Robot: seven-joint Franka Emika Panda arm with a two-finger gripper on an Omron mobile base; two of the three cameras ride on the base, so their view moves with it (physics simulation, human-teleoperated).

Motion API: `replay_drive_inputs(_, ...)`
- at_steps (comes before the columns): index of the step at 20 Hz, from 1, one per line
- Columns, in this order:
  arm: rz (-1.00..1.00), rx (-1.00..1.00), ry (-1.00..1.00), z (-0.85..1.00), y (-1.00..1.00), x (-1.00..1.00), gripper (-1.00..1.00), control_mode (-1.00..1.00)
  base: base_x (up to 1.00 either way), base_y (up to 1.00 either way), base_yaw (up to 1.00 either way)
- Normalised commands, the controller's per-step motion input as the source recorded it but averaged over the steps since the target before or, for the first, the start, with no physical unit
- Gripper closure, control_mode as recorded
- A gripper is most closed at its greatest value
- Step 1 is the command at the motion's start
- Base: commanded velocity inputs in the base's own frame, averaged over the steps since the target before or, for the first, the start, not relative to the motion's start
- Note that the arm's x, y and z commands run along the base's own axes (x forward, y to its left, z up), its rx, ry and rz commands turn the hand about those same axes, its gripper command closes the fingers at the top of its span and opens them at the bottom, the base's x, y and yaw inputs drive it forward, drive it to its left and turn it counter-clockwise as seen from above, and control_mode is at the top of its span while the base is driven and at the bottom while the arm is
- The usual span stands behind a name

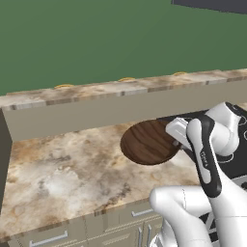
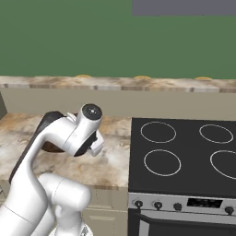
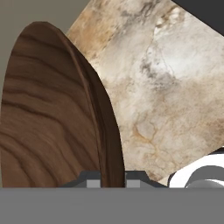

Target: Pick the cup and bowl from the counter and place them on the counter next to the sink.

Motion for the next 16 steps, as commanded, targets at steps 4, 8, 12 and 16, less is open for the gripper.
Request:
replay_drive_inputs(4,0.0,0.0,0.0,0.0,0.02,-0.01,1.0,-1.0,0.0,0.0,0.0)
replay_drive_inputs(8,0.0,0.0,0.0,0.0,0.0,0.0,1.0,-1.0,0.0,0.0,0.0)
replay_drive_inputs(12,0.0,0.0,0.0,0.0,0.0,0.0,1.0,-1.0,0.0,0.0,0.0)
replay_drive_inputs(16,0.0,0.0,0.0,0.0,0.0,0.0,1.0,-1.0,0.0,0.0,0.0)
